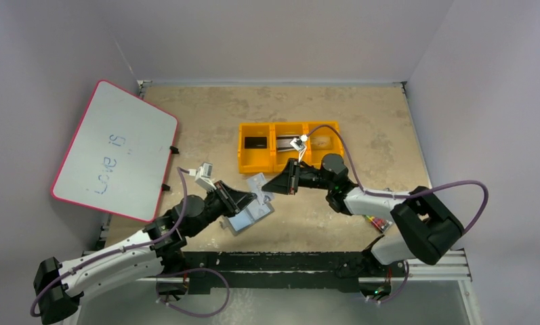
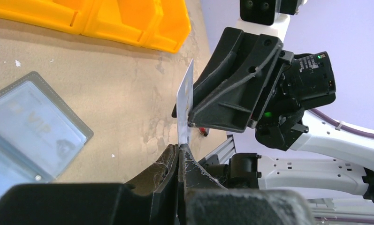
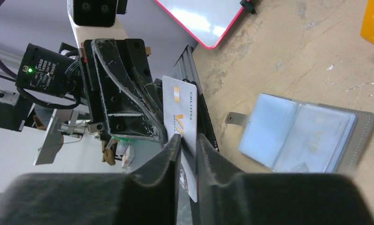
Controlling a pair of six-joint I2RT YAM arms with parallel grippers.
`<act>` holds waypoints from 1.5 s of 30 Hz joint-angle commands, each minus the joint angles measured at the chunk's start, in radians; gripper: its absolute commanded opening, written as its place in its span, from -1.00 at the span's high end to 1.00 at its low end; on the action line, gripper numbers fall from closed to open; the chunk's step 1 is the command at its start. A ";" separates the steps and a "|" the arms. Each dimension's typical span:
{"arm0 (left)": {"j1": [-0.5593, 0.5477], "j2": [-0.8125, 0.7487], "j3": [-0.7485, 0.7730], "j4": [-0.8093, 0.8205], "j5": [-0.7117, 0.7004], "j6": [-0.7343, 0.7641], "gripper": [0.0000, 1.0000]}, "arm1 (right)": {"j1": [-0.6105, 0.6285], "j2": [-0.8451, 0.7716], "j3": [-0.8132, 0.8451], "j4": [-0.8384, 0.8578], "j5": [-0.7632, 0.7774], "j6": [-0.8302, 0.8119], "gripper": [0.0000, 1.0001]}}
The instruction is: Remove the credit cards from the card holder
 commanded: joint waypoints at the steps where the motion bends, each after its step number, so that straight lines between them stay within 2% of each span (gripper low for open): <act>1: -0.001 0.002 -0.006 0.074 0.014 0.020 1.00 | -0.012 -0.047 0.009 0.069 -0.040 0.012 0.70; 2: 0.000 0.000 -0.008 0.074 0.012 0.021 1.00 | -0.014 -0.052 0.008 0.064 -0.040 0.011 0.76; 4: -0.001 -0.005 -0.009 0.056 -0.007 0.012 0.98 | -0.016 -0.063 0.011 0.055 -0.040 0.002 1.00; 8: -0.001 -0.021 -0.014 0.006 -0.053 -0.006 0.44 | -0.017 -0.088 0.025 -0.026 -0.016 -0.041 1.00; 11: -0.002 -0.028 -0.009 -0.058 -0.102 -0.018 0.14 | -0.019 -0.114 0.045 -0.114 0.040 -0.090 1.00; 13: -0.001 -0.030 0.007 -0.133 -0.148 -0.020 0.06 | -0.020 -0.144 0.080 -0.261 0.160 -0.173 1.00; 17: -0.001 -0.021 0.050 -0.256 -0.217 -0.021 -0.03 | -0.020 -0.196 0.181 -0.574 0.501 -0.449 1.00; 19: -0.002 -0.011 0.068 -0.291 -0.229 -0.011 -0.04 | -0.019 -0.200 0.224 -0.614 0.661 -0.610 1.00; 23: -0.001 0.009 0.093 -0.356 -0.257 0.000 -0.05 | -0.020 -0.147 0.300 -0.660 0.804 -0.942 1.00; 26: -0.002 0.016 0.115 -0.399 -0.273 0.021 -0.09 | -0.019 -0.107 0.328 -0.652 0.818 -1.168 1.00; 28: -0.002 0.010 0.123 -0.415 -0.279 0.029 -0.22 | -0.019 -0.078 0.331 -0.630 0.862 -1.264 1.00; 35: -0.002 -0.041 0.140 -0.492 -0.308 0.060 -0.39 | -0.018 0.023 0.395 -0.674 0.819 -1.475 1.00; 45: -0.001 -0.098 0.182 -0.611 -0.354 0.074 -0.44 | -0.020 0.206 0.517 -0.725 0.817 -1.675 1.00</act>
